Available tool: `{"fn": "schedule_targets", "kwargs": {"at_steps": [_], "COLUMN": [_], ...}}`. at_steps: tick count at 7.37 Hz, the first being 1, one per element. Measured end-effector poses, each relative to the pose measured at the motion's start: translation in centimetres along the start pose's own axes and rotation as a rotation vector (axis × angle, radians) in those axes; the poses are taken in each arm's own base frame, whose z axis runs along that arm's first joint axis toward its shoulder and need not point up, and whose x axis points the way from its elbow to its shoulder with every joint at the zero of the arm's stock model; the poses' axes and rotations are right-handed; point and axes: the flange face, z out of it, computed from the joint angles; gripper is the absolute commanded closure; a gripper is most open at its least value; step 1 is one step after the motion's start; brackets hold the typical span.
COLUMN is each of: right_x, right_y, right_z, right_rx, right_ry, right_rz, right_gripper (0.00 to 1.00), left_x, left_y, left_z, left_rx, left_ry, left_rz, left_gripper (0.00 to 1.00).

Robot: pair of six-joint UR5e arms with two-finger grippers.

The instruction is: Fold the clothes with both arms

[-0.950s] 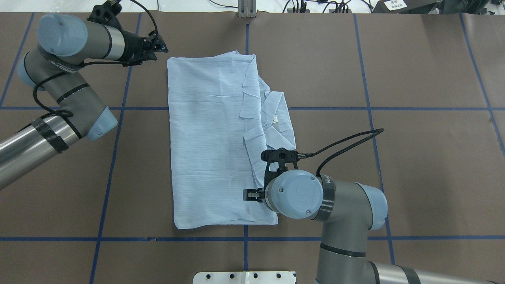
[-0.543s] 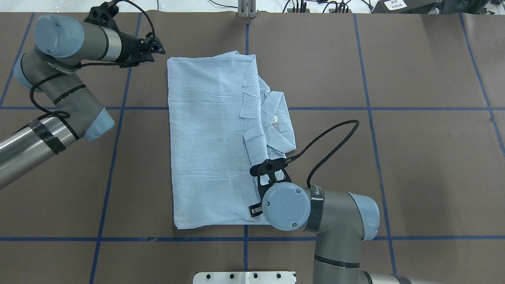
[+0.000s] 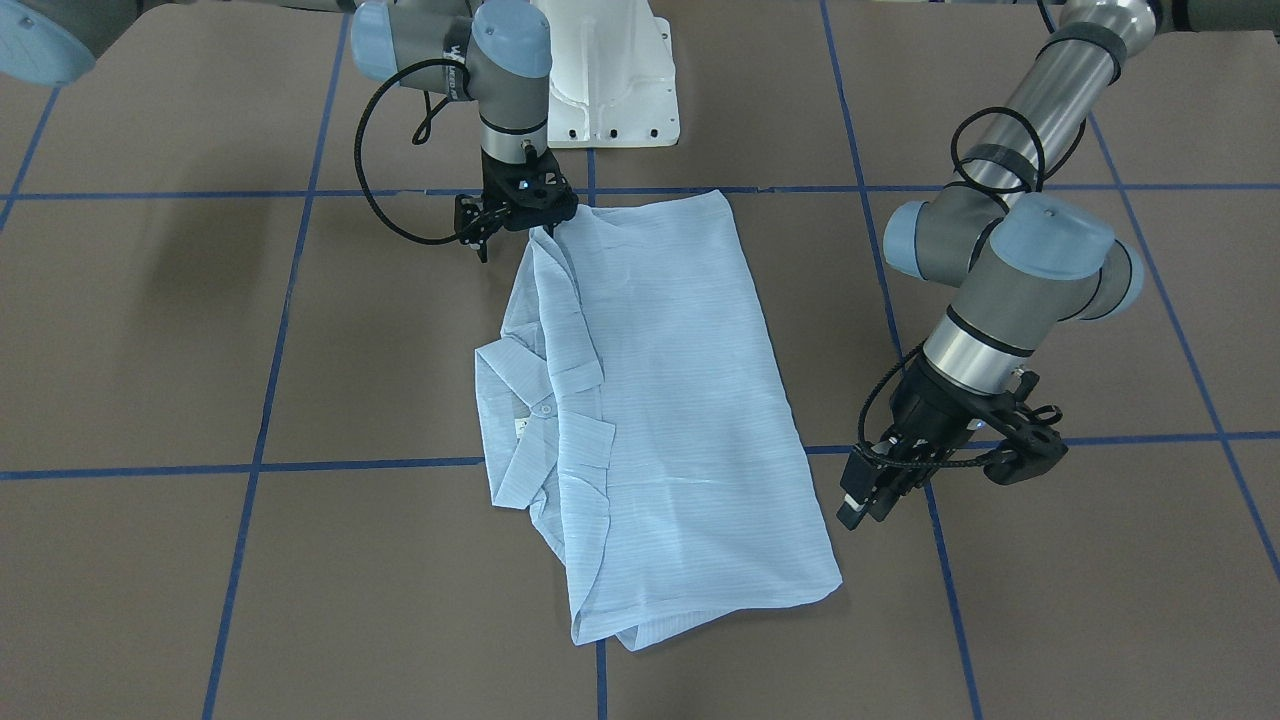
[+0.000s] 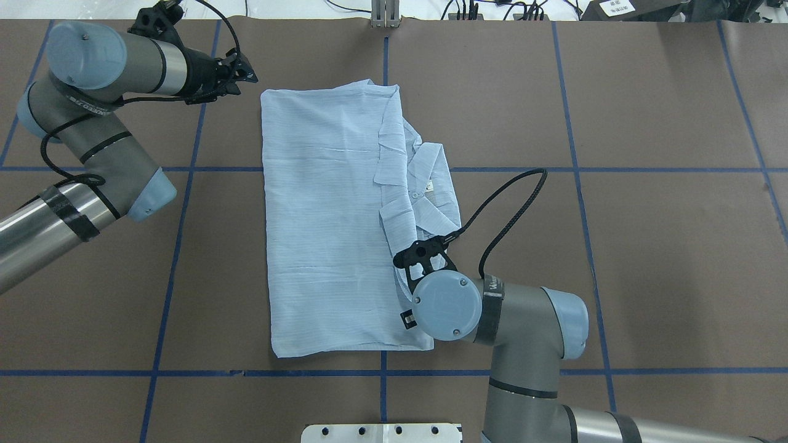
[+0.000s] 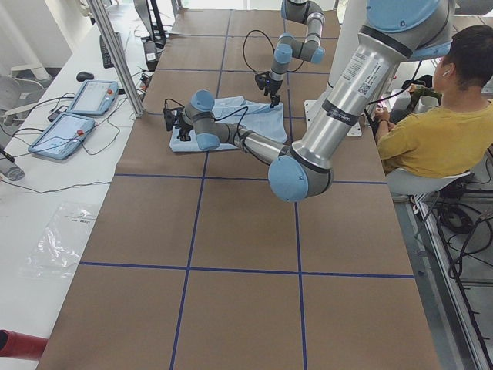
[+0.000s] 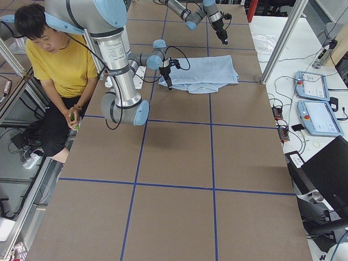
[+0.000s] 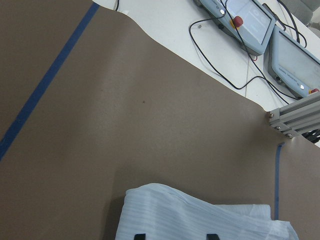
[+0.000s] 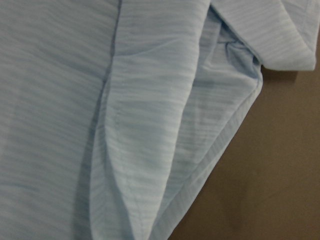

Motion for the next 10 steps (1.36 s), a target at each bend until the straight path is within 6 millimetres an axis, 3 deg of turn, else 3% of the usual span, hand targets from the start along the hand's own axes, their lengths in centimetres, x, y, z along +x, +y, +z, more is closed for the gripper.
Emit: {"fn": "schedule_targets", "kwargs": {"at_steps": [3,5,6,10], "right_x": [5.8,10.1,10.8,6.0], "right_y": [-2.5,-0.3,0.6,-0.5], "right_z": [0.1,-1.3,-2.1,-4.2], "right_rx": [-0.031,-0.035,-0.04,-0.032], "right_ry": [0.022,0.018,0.01,-0.047], "right_rz": [0.001,0.013,0.022,0.228], "right_gripper": [0.0,0.0,0.0,0.0], "left_x": [-0.4,-0.4,-0.4,-0.3], "left_y": [0.2,0.2,0.3,0.3], "left_z": [-1.4,-1.8,-1.8,-2.2], "left_rx": [0.002,0.002,0.0,-0.003], "left_ry": [0.014,0.02,0.02,0.015], "left_rz": [0.003,0.004,0.004,0.001], "left_gripper": [0.49,0.5,0.5,0.49]}}
